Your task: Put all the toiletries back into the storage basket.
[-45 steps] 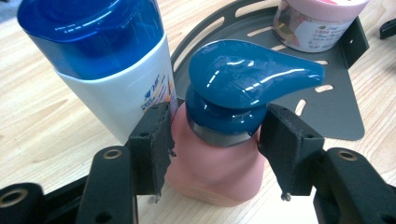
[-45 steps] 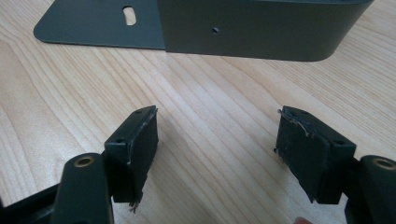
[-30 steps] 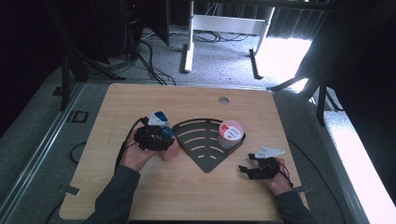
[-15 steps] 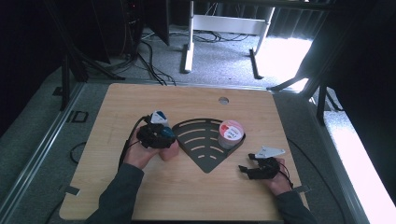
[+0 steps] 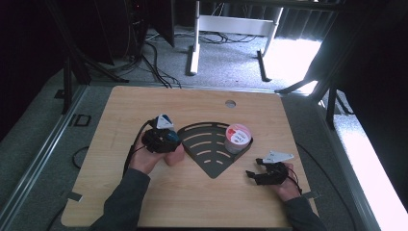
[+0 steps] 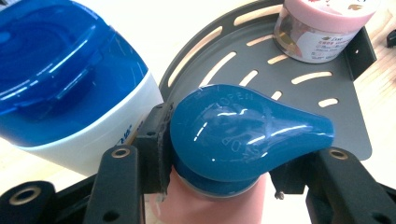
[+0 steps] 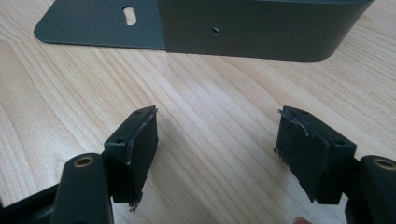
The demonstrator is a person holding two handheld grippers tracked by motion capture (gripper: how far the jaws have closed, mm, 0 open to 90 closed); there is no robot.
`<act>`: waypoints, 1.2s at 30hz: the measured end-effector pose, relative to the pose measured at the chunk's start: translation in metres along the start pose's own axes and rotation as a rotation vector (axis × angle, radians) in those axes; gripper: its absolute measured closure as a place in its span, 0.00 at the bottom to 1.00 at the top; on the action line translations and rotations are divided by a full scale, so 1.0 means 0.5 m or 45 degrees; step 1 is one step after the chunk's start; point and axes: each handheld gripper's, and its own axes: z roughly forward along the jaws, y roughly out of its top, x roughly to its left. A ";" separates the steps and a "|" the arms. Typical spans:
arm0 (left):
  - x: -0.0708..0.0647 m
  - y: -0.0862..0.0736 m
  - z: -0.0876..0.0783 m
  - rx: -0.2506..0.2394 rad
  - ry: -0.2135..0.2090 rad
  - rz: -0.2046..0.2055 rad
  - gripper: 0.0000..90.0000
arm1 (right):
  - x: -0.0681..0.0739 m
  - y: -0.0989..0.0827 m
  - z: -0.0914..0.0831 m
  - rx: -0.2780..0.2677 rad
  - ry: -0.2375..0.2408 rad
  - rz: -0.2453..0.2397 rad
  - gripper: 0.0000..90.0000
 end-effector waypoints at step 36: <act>-0.019 -0.001 -0.028 -0.014 -0.058 -0.018 0.59 | -0.001 0.000 0.000 0.000 0.002 0.003 0.32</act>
